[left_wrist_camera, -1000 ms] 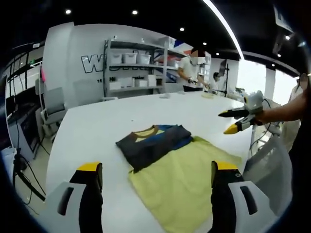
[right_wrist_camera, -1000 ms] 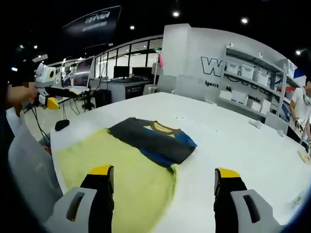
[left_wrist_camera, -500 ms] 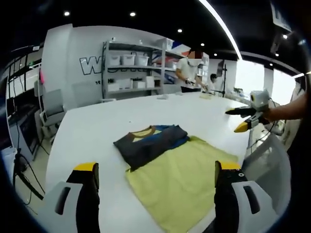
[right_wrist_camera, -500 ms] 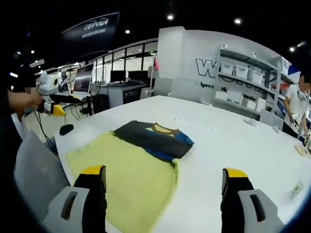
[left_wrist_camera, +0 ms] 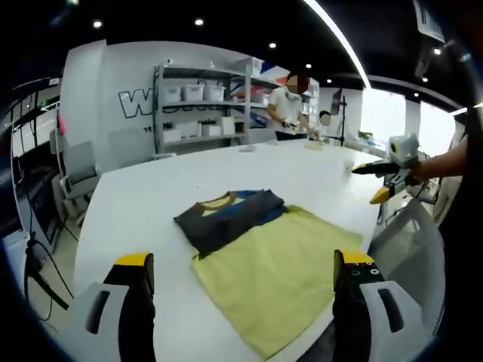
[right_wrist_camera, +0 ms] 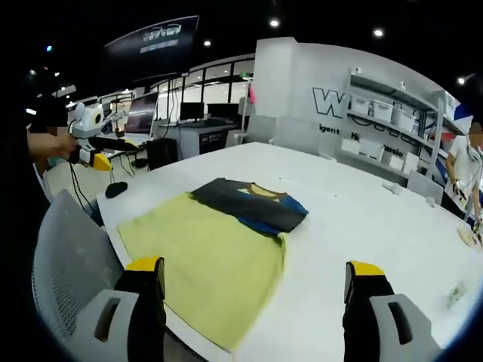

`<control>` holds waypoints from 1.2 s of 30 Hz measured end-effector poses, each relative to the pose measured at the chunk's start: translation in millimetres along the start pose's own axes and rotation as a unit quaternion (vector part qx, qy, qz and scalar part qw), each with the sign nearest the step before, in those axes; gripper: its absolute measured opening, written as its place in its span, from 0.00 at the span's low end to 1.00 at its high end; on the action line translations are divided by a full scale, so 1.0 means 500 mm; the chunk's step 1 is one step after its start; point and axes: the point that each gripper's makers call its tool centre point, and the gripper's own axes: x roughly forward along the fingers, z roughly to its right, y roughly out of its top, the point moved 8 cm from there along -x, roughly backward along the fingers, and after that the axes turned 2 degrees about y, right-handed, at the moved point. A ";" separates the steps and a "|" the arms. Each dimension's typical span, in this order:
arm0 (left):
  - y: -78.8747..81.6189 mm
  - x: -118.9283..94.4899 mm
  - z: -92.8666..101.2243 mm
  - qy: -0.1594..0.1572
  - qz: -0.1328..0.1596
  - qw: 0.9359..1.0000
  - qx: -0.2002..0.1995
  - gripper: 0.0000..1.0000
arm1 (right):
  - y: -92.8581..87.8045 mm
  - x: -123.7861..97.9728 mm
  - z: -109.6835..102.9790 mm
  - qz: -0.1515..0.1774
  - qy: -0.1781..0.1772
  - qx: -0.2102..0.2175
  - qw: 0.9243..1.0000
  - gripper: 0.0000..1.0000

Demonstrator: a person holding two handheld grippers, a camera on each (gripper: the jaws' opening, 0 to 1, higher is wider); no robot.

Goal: Fold the garment on the visible template until the final outline fits inside the template.

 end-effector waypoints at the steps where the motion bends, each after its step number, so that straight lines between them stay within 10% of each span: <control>1: -0.002 -0.001 0.001 -0.001 -0.002 1.000 0.000 0.99 | -0.001 -0.002 -0.001 0.000 0.002 0.000 1.000 0.99; 36: -0.099 0.011 0.043 -0.024 -0.075 0.997 0.016 0.78 | -0.075 -0.027 -0.015 -0.041 0.009 0.003 0.999 0.87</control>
